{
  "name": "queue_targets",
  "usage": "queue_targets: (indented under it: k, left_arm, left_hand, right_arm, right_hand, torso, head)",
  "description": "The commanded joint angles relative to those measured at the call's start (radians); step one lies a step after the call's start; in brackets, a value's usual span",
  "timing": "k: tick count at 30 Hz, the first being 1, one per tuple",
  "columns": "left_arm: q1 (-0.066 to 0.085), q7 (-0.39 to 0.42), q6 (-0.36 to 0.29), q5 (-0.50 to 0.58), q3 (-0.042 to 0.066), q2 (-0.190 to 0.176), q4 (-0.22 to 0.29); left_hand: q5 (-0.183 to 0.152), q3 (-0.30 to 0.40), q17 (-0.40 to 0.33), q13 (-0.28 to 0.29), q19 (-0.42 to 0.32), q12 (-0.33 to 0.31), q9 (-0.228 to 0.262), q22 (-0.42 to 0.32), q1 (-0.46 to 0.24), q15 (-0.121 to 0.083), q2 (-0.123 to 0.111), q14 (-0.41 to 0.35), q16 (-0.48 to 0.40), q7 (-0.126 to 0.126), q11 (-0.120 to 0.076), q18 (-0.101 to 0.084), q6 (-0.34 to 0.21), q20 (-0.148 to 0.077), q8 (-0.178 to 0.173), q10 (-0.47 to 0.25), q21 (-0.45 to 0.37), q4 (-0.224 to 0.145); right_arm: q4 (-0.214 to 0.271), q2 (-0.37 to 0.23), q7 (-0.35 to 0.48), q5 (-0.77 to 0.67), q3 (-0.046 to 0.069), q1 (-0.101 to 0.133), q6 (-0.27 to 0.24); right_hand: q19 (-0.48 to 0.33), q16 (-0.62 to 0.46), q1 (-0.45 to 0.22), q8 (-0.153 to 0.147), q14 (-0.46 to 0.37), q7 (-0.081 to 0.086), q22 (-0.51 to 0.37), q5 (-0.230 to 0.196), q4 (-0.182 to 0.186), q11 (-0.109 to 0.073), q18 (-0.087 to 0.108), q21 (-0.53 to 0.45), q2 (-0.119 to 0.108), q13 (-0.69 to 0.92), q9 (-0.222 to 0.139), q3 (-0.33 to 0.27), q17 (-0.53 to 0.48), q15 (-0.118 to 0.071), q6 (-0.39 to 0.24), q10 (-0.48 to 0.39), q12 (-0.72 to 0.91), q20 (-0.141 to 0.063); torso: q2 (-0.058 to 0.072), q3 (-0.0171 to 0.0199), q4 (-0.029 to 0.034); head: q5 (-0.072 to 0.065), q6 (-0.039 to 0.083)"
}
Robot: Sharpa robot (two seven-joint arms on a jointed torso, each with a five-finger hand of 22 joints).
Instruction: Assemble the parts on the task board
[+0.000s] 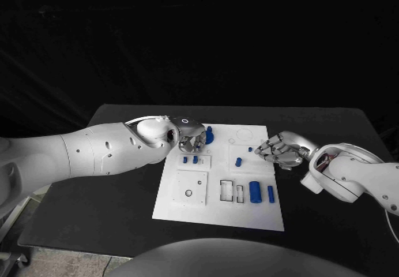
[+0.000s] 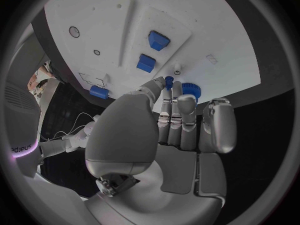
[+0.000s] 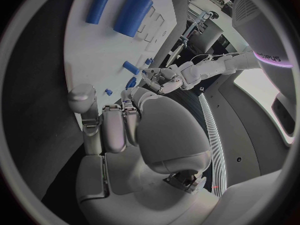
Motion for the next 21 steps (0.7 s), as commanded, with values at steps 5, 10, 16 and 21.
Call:
queue_targets:
  k: [5, 10, 16, 21]
  left_arm:
    - [0.0, 0.007, 0.001, 0.004, 0.0, -0.001, 0.003]
    - [0.0, 0.006, 0.0, 0.004, 0.0, -0.005, 0.006]
    - [0.0, 0.009, -0.004, 0.004, 0.0, -0.006, 0.006]
    - [0.0, 0.006, -0.002, 0.002, 0.0, -0.007, 0.007]
  left_hand:
    - [-0.004, 0.005, -0.002, 0.001, -0.007, -0.007, -0.001, 0.2, -0.001, 0.003, -0.003, -0.006, -0.003, -0.002, 0.002, -0.007, -0.003, 0.002, -0.006, 0.001, -0.004, 0.0]
    - [-0.004, 0.005, -0.004, 0.001, -0.007, -0.008, -0.001, 0.199, 0.0, 0.003, -0.003, -0.007, -0.004, -0.002, 0.002, -0.007, -0.003, 0.002, -0.006, 0.0, -0.005, -0.001]
    - [-0.009, 0.005, -0.007, 0.002, -0.009, -0.012, -0.004, 0.199, -0.001, 0.003, -0.007, -0.008, -0.006, -0.002, 0.003, -0.007, -0.008, 0.002, -0.011, -0.006, -0.007, -0.001]
    - [-0.057, 0.001, -0.018, 0.004, -0.013, -0.026, -0.016, 0.197, -0.013, 0.002, -0.015, -0.013, -0.012, -0.012, 0.002, -0.005, -0.045, 0.002, -0.036, -0.026, -0.014, 0.009]
  right_arm:
    - [0.0, 0.001, 0.003, 0.002, 0.0, -0.001, 0.01]
    - [-0.001, 0.002, 0.003, 0.002, 0.0, -0.001, 0.011]
    - [-0.002, 0.004, 0.002, 0.002, 0.0, -0.001, 0.013]
    - [-0.002, 0.005, 0.002, 0.002, 0.0, -0.001, 0.014]
  right_hand:
    - [-0.009, -0.007, 0.001, 0.004, 0.024, 0.001, 0.073, 0.004, -0.001, 0.0, 0.015, -0.006, -0.003, 0.031, 0.001, 0.005, 0.042, 0.007, 0.008, -0.007, -0.006, 0.002]
    - [-0.009, -0.007, 0.001, 0.004, 0.023, 0.001, 0.073, 0.004, -0.001, 0.0, 0.015, -0.006, -0.003, 0.031, 0.001, 0.005, 0.042, 0.007, 0.008, -0.007, -0.006, 0.002]
    - [-0.009, -0.008, 0.001, 0.004, 0.023, 0.001, 0.073, 0.004, -0.002, 0.0, 0.015, -0.008, -0.004, 0.027, 0.001, 0.006, 0.041, 0.007, 0.007, -0.011, -0.01, 0.002]
    - [-0.009, -0.008, 0.001, 0.003, 0.023, 0.001, 0.073, 0.004, -0.002, -0.001, 0.015, -0.008, -0.004, 0.026, 0.001, 0.007, 0.04, 0.007, 0.007, -0.012, -0.011, 0.002]
  torso:
    - [0.0, 0.0, 0.0]
    - [0.0, 0.0001, 0.0005]
    - [0.0, 0.0001, 0.0001]
    - [0.0, 0.0, 0.0003]
  head:
    - [0.001, 0.0]
    - [0.002, 0.0]
    - [0.002, 0.0]
    - [0.004, 0.0]
